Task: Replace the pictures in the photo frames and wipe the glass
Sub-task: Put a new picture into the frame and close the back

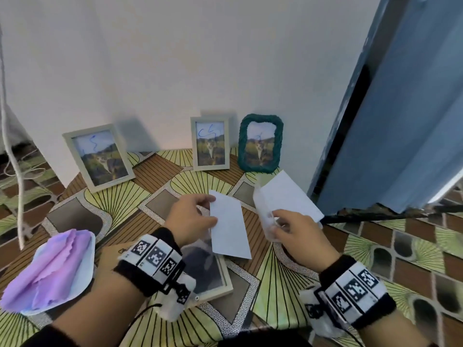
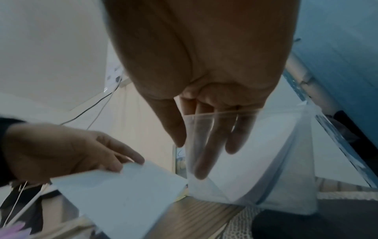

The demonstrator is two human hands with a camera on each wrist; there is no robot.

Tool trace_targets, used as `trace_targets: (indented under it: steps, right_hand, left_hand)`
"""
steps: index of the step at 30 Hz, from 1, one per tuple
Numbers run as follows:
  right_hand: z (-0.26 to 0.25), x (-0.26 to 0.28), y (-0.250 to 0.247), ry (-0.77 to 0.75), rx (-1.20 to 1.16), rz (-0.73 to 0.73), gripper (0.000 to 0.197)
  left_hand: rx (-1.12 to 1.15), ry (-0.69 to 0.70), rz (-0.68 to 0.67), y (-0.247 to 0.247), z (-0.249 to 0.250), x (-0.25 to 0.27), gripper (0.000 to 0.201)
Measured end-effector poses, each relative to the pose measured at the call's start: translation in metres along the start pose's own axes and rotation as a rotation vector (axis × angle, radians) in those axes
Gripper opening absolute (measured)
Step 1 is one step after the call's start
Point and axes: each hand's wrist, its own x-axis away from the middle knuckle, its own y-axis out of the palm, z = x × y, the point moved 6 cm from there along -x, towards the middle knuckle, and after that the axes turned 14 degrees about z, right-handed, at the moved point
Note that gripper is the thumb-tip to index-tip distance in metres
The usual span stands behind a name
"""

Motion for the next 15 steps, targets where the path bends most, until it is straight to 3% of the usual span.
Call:
trace_targets:
  steps: [4, 10, 15]
  right_hand:
    - [0.009, 0.0, -0.008, 0.076, -0.196, -0.029, 0.029]
    - [0.005, 0.005, -0.007, -0.013, -0.09, -0.103, 0.03]
    - [-0.006, 0.011, 0.003, -0.153, 0.093, -0.154, 0.031]
  left_hand:
    - [-0.114, 0.015, -0.077, 0.026, 0.005, -0.013, 0.054]
    - [-0.321, 0.007, -0.251, 0.066, 0.01, -0.02, 0.055]
    - [-0.084, -0.188, -0.43, 0.083, 0.007, -0.012, 0.052]
